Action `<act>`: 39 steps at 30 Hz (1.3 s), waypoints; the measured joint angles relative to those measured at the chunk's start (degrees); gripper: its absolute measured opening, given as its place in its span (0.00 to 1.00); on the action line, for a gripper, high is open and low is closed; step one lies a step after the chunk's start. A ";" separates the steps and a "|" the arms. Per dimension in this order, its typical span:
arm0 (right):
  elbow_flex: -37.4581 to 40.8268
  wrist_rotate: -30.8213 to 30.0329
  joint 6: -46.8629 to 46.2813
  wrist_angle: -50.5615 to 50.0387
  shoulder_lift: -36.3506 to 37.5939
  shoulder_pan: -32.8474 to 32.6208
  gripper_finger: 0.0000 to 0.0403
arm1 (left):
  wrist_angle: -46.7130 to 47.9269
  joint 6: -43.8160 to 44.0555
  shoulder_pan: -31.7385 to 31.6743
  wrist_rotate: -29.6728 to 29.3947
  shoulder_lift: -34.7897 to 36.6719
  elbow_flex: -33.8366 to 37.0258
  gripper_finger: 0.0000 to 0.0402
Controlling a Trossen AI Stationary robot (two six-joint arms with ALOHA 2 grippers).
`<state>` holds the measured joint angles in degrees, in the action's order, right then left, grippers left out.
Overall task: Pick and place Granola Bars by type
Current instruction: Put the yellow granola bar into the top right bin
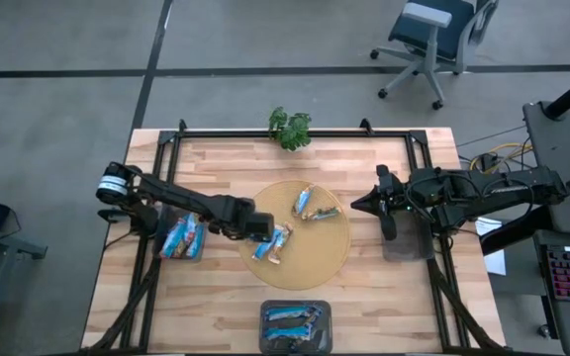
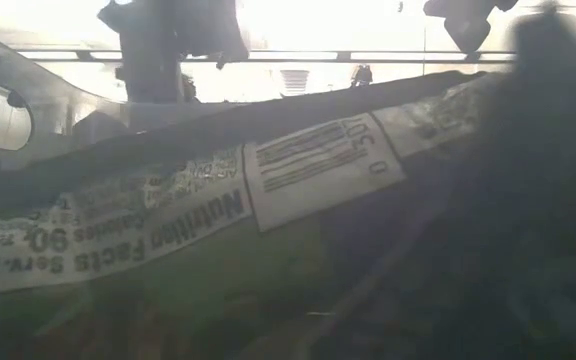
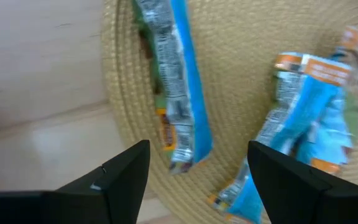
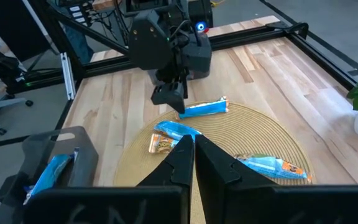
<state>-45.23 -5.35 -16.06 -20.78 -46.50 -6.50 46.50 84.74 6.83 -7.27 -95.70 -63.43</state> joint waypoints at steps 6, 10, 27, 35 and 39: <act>0.00 -0.02 0.01 -0.01 0.00 0.00 0.02 | -2.61 0.93 -0.06 -1.60 -0.03 2.15 0.63; 0.00 -0.02 0.01 0.01 0.00 0.00 0.02 | -5.17 1.40 -0.62 -2.82 -0.04 3.67 0.63; 0.00 -0.04 0.01 0.01 -0.02 0.00 0.02 | -6.24 1.24 -1.97 -3.16 -0.04 4.76 0.59; 0.00 -0.08 0.14 0.01 -0.02 0.00 0.02 | -9.35 0.47 -2.38 -3.03 -0.04 5.82 0.58; 0.00 -0.08 0.01 0.01 -0.02 0.00 0.02 | -11.54 1.01 -2.38 -2.84 -0.05 7.31 0.58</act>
<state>-45.23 -5.43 -16.05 -20.78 -46.52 -6.50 34.96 85.75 4.45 -10.11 -95.75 -56.12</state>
